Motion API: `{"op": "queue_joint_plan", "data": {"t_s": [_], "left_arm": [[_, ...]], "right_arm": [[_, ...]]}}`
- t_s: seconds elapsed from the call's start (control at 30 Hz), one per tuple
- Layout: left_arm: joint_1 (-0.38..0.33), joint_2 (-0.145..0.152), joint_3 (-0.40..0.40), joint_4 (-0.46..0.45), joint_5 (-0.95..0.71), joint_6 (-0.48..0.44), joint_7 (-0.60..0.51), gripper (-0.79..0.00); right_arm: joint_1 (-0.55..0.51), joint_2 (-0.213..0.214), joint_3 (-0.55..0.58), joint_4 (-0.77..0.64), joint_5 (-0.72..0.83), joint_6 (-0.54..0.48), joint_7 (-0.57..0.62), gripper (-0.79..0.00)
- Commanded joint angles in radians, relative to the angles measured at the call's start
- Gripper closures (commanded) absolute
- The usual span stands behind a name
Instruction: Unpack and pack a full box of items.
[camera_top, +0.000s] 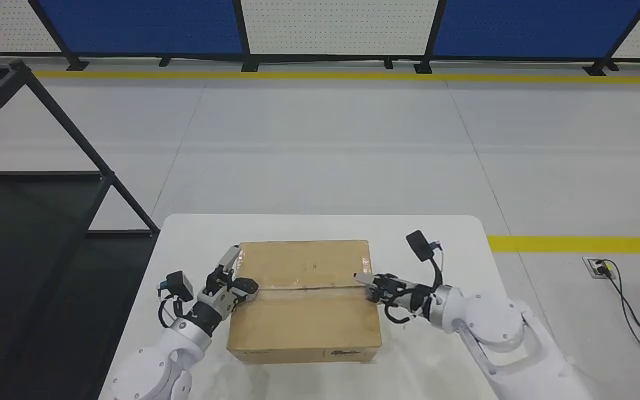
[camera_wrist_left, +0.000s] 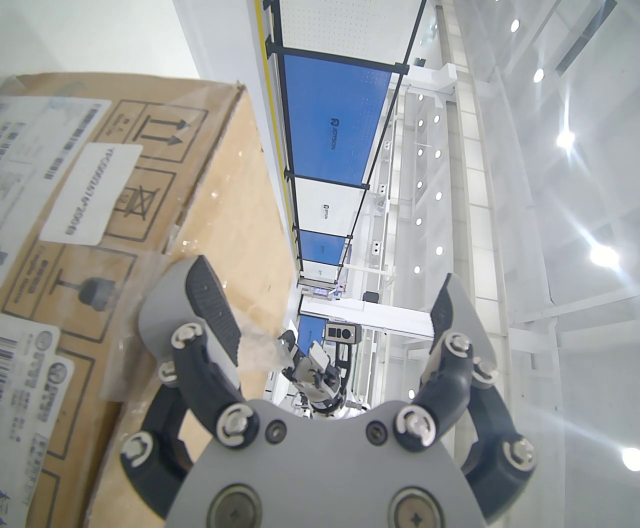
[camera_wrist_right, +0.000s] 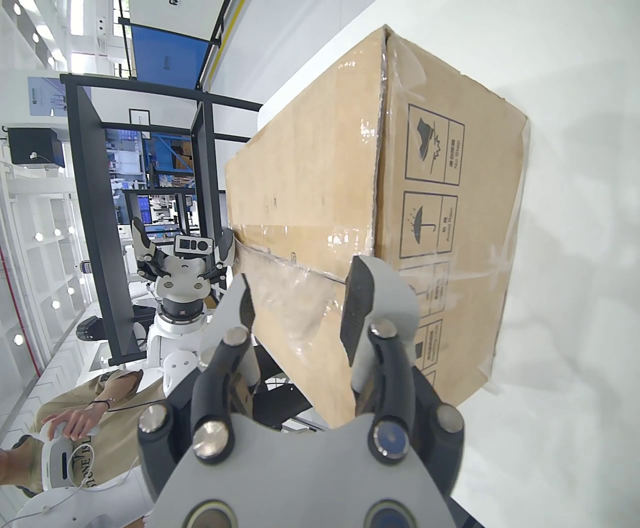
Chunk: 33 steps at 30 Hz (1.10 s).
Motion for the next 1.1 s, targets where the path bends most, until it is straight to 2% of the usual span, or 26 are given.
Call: {"op": "queue_joint_plan", "data": {"t_s": [0.0, 0.1, 0.27, 0.3, 0.33, 0.47, 0.57, 0.63, 0.73, 0.9, 0.93, 1.0, 1.07], "left_arm": [[0.001, 0.000, 0.000, 0.000, 0.000, -0.001, 0.000, -0.785], [0.002, 0.000, 0.000, -0.001, -0.001, -0.002, -0.001, -0.785], [0.005, 0.000, -0.001, -0.003, 0.001, -0.002, 0.000, -0.785], [0.005, 0.000, -0.001, -0.003, 0.001, -0.003, 0.000, -0.785], [0.006, 0.000, -0.001, -0.003, 0.001, -0.003, 0.000, -0.785], [0.007, 0.000, -0.002, -0.004, -0.001, -0.003, 0.001, -0.785], [0.009, 0.000, -0.003, -0.005, -0.002, -0.006, 0.000, -0.785], [0.009, 0.000, -0.003, -0.005, -0.001, -0.006, -0.003, -0.785], [0.009, 0.000, -0.003, -0.006, -0.001, -0.004, -0.003, -0.785], [0.010, 0.000, -0.004, -0.006, -0.002, -0.005, -0.002, -0.785], [0.010, 0.000, -0.004, -0.007, -0.002, -0.005, -0.001, -0.785], [0.011, 0.000, -0.005, -0.008, -0.002, -0.006, -0.001, -0.785], [0.012, 0.000, -0.005, -0.008, -0.002, -0.006, -0.001, -0.785]], "right_arm": [[-0.003, 0.001, 0.002, -0.005, -0.002, 0.000, -0.001, -0.653], [-0.010, 0.002, 0.009, -0.012, -0.001, -0.003, -0.012, -0.662], [-0.020, 0.002, 0.015, -0.021, 0.018, -0.025, -0.018, -0.622], [-0.020, 0.002, 0.015, -0.020, 0.022, -0.029, -0.013, -0.536], [-0.019, 0.002, 0.015, -0.019, 0.023, -0.031, -0.011, -0.385], [-0.018, 0.002, 0.014, -0.017, 0.020, -0.031, -0.009, -0.357], [-0.022, 0.003, 0.019, -0.022, 0.025, -0.034, -0.004, -0.256], [-0.025, 0.004, 0.022, -0.027, 0.028, -0.037, 0.000, -0.095], [-0.029, 0.005, 0.024, -0.034, 0.026, -0.036, -0.001, 0.000], [-0.032, 0.008, 0.026, -0.040, 0.021, -0.025, 0.017, -0.018], [-0.031, 0.008, 0.027, -0.041, 0.019, -0.018, 0.024, -0.191], [-0.031, 0.010, 0.029, -0.043, 0.018, -0.008, 0.030, -0.259], [-0.033, 0.010, 0.031, -0.043, 0.018, 0.001, 0.031, -0.369]]}}
